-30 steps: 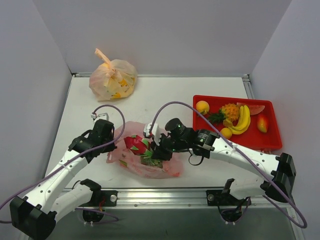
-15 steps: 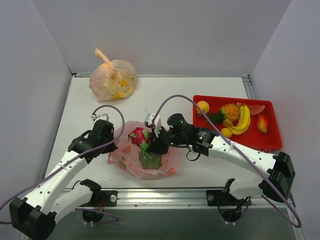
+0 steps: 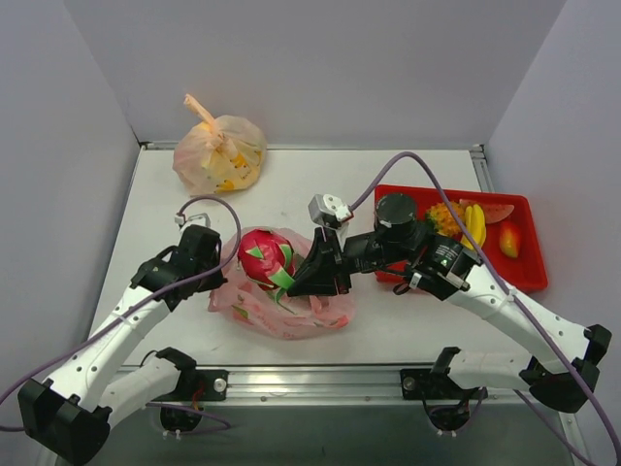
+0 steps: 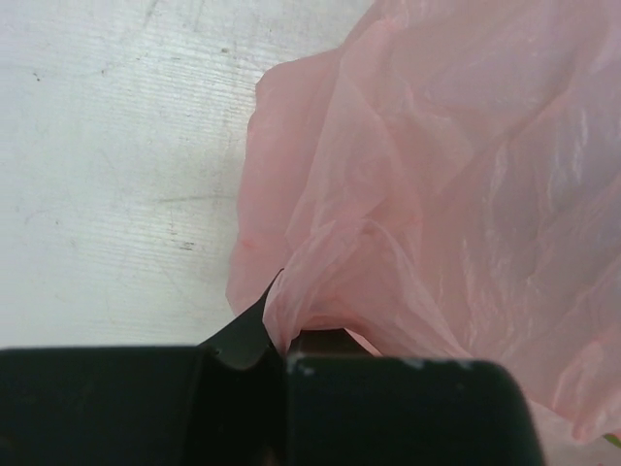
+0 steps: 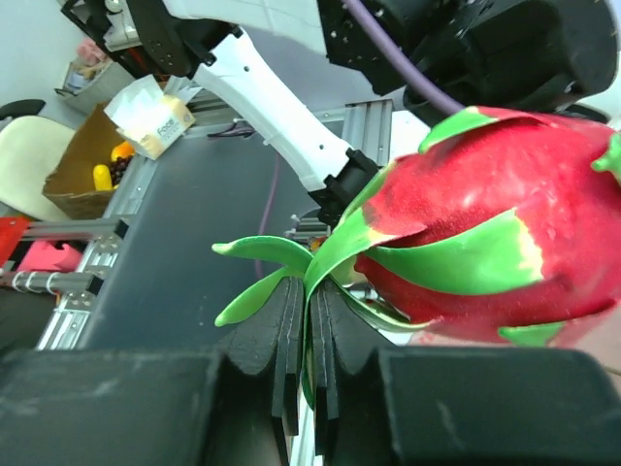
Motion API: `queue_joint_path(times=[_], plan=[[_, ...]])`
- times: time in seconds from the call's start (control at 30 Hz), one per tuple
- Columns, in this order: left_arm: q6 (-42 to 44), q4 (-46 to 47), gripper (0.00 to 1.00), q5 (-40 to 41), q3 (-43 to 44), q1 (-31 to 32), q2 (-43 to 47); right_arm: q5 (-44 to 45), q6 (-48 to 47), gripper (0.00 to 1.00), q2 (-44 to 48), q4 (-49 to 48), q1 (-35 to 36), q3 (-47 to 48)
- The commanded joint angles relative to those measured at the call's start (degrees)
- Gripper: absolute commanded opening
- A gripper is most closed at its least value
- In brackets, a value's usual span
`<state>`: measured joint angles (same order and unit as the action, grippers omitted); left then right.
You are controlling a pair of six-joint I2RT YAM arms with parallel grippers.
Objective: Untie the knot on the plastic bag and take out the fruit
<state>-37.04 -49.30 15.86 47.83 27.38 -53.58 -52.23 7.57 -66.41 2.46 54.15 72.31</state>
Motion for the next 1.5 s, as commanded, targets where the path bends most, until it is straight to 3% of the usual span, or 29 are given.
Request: queue_joint_path(times=[0.0,0.13,0.43,0.57,0.7,0.97,1.07,1.1,1.17,1.2,1.3,1.47], plan=[[1.4,-0.4,0.0,2.6,5.2,-0.3,-1.3,-2.3,1.0,0.0,2.3,-4.0,-1.8,-0.1],[2.1,-0.5,0.0,2.9,6.0,-0.3,-1.4,3.9,1.5,0.0,5.9,-3.2,-9.9,-1.7],[2.3,-1.8,0.0,2.8,1.7,-0.5,2.1,8.6,3.8,0.0,9.5,0.5,-29.3,-1.5],[1.7,-1.9,0.0,1.5,1.0,-0.5,3.9,17.1,6.0,0.0,9.2,2.1,-36.5,-6.0],[1.9,-1.9,0.0,0.1,1.4,-0.5,4.7,29.2,10.3,0.0,9.0,2.4,-41.2,-13.3],[1.4,-1.9,0.0,-3.8,1.6,-0.5,6.2,30.8,17.4,0.0,2.6,2.7,-48.3,-23.8],[1.5,-1.9,0.0,-5.0,1.4,-0.5,6.8,32.7,19.8,0.19,1.5,3.5,-49.6,-26.7],[1.6,-1.9,0.0,-5.3,1.3,-0.5,6.8,33.6,19.7,0.4,1.5,4.6,-49.5,-27.0],[1.6,-1.9,0.0,-6.3,1.0,-0.5,7.3,37.6,19.6,0.59,2.3,7.7,-49.5,-27.0],[1.6,-1.9,0.0,-6.4,0.9,-0.5,7.4,38.6,19.4,0.75,2.9,8.6,-49.3,-26.8],[1.4,-1.9,0.0,-7.0,0.5,-0.5,7.7,41.2,17.8,0.89,6.2,11.6,-47.3,-24.9],[0.3,-1.9,0.0,-7.6,0.4,-0.5,7.4,47.2,11.8,0.96,11.4,17.0,-35.5,-18.3]])
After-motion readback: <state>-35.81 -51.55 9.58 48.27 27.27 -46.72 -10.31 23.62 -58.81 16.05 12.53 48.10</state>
